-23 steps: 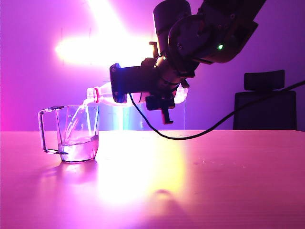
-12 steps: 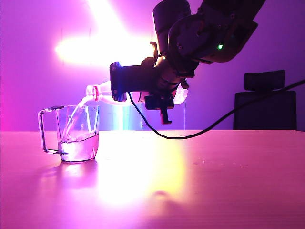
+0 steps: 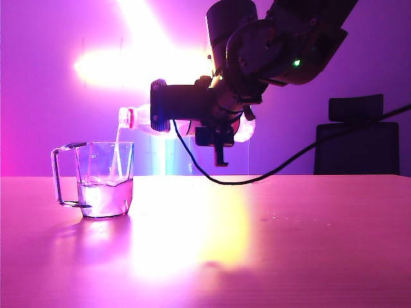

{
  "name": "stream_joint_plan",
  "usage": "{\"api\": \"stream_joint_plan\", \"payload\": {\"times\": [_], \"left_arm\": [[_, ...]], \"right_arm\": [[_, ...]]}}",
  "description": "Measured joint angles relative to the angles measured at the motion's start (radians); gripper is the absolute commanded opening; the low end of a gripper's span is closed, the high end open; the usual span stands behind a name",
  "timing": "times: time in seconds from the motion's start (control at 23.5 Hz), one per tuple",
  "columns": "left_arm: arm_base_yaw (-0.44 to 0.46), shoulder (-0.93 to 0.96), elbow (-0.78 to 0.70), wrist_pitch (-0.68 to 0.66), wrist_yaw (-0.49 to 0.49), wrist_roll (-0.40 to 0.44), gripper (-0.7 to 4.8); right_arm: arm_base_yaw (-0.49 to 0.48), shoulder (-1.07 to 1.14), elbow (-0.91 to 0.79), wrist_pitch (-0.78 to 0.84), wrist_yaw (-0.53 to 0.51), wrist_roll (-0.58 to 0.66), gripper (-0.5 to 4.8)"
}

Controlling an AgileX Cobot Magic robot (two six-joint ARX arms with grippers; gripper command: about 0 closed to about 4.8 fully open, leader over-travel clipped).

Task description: Pick up the mineral water bottle on the table and pour water into the mug until it's half full.

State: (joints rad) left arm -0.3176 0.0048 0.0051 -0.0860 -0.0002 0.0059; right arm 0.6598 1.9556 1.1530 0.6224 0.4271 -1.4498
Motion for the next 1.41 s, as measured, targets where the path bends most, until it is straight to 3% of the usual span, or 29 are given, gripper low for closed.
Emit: {"api": "stream_joint_plan", "payload": {"times": [0.51, 0.68, 0.85, 1.11, 1.19, 1.41], "left_arm": [[0.000, 0.000, 0.000, 0.000, 0.000, 0.000, -0.02], [0.000, 0.000, 0.000, 0.000, 0.000, 0.000, -0.02], [0.000, 0.000, 0.000, 0.000, 0.000, 0.000, -0.02], [0.015, 0.000, 0.000, 0.000, 0.001, 0.000, -0.02], [0.082, 0.000, 0.000, 0.000, 0.000, 0.000, -0.02], [0.158, 0.000, 0.000, 0.000, -0.003, 0.000, -0.02]], "right_arm": [[0.042, -0.010, -0.001, -0.031, 0.018, 0.289, 1.97], [0.042, -0.060, -0.002, -0.079, 0.020, 0.477, 1.97], [0.031, -0.159, -0.017, -0.121, 0.006, 0.795, 1.97], [-0.045, -0.261, -0.149, -0.143, -0.121, 1.165, 1.97], [-0.126, -0.309, -0.283, -0.096, -0.227, 1.319, 1.97], [-0.218, -0.315, -0.431, 0.066, -0.370, 1.464, 1.97]]}}
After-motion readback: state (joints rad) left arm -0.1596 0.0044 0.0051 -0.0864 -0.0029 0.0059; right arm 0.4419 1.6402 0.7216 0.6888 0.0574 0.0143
